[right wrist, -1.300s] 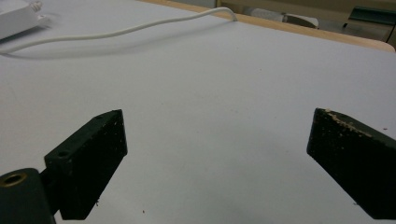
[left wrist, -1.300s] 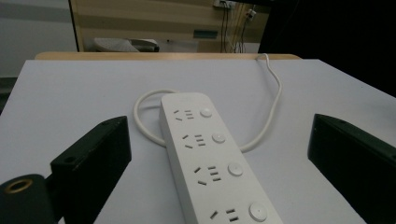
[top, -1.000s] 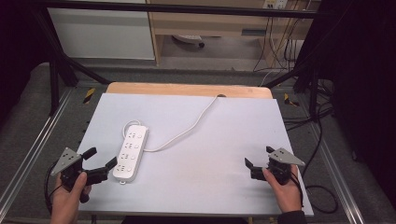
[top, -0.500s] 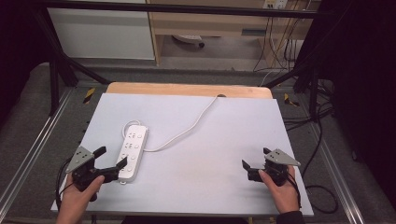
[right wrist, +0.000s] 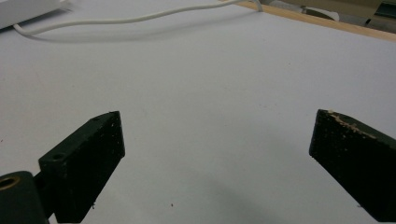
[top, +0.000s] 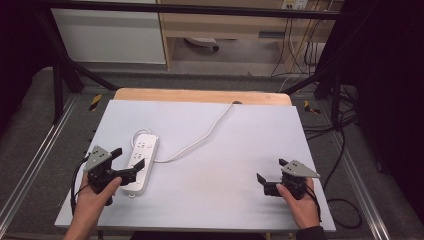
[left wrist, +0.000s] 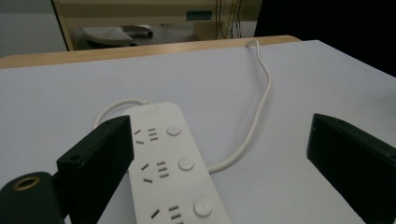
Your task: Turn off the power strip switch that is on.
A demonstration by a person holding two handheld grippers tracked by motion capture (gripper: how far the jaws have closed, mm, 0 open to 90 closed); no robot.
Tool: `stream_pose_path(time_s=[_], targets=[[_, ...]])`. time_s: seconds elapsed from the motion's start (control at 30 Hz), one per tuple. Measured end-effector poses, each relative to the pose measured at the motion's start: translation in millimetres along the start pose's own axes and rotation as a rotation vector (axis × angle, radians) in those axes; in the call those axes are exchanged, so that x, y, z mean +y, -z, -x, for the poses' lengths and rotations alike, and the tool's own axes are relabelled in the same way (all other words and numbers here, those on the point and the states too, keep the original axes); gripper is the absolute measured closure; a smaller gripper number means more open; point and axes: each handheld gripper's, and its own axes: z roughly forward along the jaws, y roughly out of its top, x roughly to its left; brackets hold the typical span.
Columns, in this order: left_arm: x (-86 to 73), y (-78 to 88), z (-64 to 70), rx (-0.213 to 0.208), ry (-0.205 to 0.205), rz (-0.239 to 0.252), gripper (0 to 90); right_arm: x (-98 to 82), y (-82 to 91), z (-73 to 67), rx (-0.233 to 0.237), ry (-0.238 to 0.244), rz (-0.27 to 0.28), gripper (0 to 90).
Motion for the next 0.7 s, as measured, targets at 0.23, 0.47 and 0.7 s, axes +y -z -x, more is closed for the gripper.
stream_pose_path(time_s=[0.23,0.47,0.7], targets=[[22.1,-12.8,0.3,-0.004,-0.012,0.019,6.7,-0.3,-1.3,0.1,0.003,-0.003,-0.017,3.0],[38.1,-23.0,-4.7,-0.021,0.005,0.032,6.6,-1.1,-1.2,-0.7,-0.012,-0.009,-0.024,2.7],[52.3,-33.9,-21.8,-0.002,0.022,0.051,7.3,-1.8,-2.3,-0.2,-0.014,-0.008,-0.031,2.8]])
